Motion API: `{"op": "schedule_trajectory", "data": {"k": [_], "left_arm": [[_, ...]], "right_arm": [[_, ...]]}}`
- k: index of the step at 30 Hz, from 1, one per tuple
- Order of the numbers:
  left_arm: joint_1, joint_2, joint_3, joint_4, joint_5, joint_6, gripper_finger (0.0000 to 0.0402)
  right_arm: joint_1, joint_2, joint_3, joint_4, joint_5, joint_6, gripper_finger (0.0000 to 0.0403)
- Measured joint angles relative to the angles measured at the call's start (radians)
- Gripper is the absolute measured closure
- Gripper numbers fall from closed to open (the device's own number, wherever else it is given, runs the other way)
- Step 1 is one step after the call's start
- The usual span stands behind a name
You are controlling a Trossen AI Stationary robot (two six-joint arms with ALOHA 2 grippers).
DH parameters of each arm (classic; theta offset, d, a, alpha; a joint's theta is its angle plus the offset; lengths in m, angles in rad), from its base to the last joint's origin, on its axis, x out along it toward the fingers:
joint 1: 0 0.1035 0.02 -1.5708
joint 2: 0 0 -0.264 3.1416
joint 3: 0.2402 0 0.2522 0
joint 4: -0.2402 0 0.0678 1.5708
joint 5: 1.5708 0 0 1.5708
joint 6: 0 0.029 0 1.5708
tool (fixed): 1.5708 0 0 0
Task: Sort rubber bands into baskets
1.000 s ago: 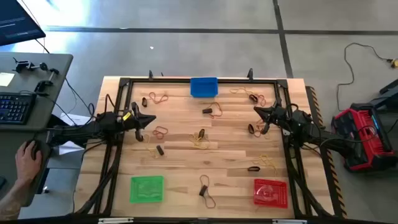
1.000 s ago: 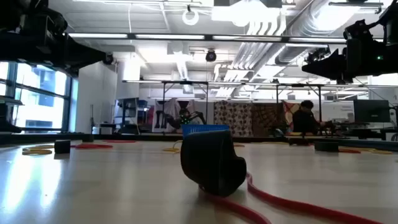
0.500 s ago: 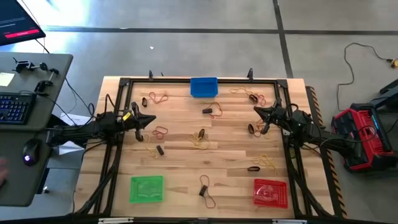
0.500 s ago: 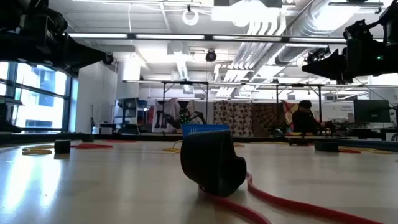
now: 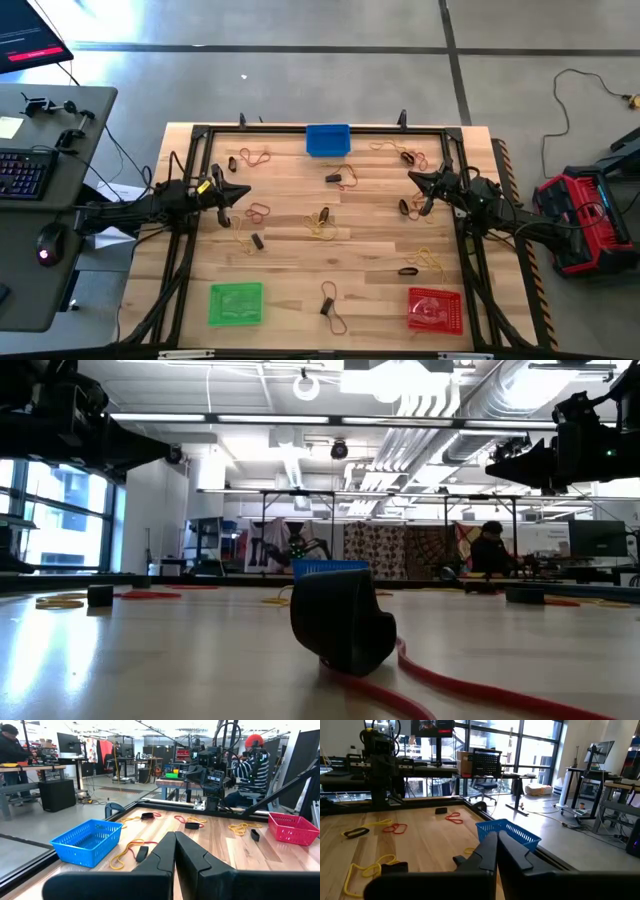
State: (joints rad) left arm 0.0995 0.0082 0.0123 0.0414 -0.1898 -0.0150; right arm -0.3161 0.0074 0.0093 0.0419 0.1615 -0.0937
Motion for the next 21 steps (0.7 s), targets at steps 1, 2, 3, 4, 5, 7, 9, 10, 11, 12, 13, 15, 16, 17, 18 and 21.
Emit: {"op": "schedule_trajectory", "data": {"k": [1,2,3,4,5,7,9,10,11,12,13,15,16,17,18,21], "left_arm": [[0.000,0.000,0.000,0.000,0.000,0.000,0.0401],[0.000,0.000,0.000,0.000,0.000,0.000,0.0401],[0.000,0.000,0.000,0.000,0.000,0.000,0.0401],[0.000,0.000,0.000,0.000,0.000,0.000,0.0401],[0.000,0.000,0.000,0.000,0.000,0.000,0.0401],[0.000,0.000,0.000,0.000,0.000,0.000,0.0401],[0.000,0.000,0.000,0.000,0.000,0.000,0.0401],[0.000,0.000,0.000,0.000,0.000,0.000,0.0401],[0.000,0.000,0.000,0.000,0.000,0.000,0.0401],[0.000,0.000,0.000,0.000,0.000,0.000,0.0401],[0.000,0.000,0.000,0.000,0.000,0.002,0.0401],[0.000,0.000,0.000,0.000,0.000,0.018,0.0401],[0.000,0.000,0.000,0.000,0.000,0.018,0.0401],[0.000,0.000,0.000,0.000,0.000,0.018,0.0401],[0.000,0.000,0.000,0.000,0.000,0.018,0.0401],[0.000,0.000,0.000,0.003,-0.005,0.019,0.0401]], "right_arm": [[0.000,0.000,0.000,0.000,0.000,0.000,0.0402],[0.000,0.000,0.000,0.000,0.000,0.000,0.0402],[0.000,0.000,0.000,0.000,0.000,0.000,0.0402],[0.000,0.000,0.000,0.000,0.000,0.000,0.0402],[0.000,0.000,0.000,0.000,0.000,0.000,0.0402],[0.000,0.000,0.000,0.000,0.000,0.000,0.0402],[0.000,0.000,0.000,0.000,0.000,0.000,0.0402],[0.000,0.000,0.000,0.000,0.000,0.000,0.0402],[0.000,0.000,0.000,0.000,0.000,0.000,0.0402],[0.000,0.000,0.000,0.000,0.000,0.000,0.0402],[0.000,0.000,0.000,0.000,0.000,0.000,0.0402],[0.000,0.000,0.000,0.000,0.000,0.000,0.0402],[0.000,0.000,0.000,0.000,0.000,0.000,0.0402],[0.000,0.000,0.000,0.000,0.000,0.000,0.0402],[0.000,0.000,0.000,0.000,0.000,0.000,0.0402],[0.000,0.000,0.000,0.000,0.000,0.000,0.0402]]}}
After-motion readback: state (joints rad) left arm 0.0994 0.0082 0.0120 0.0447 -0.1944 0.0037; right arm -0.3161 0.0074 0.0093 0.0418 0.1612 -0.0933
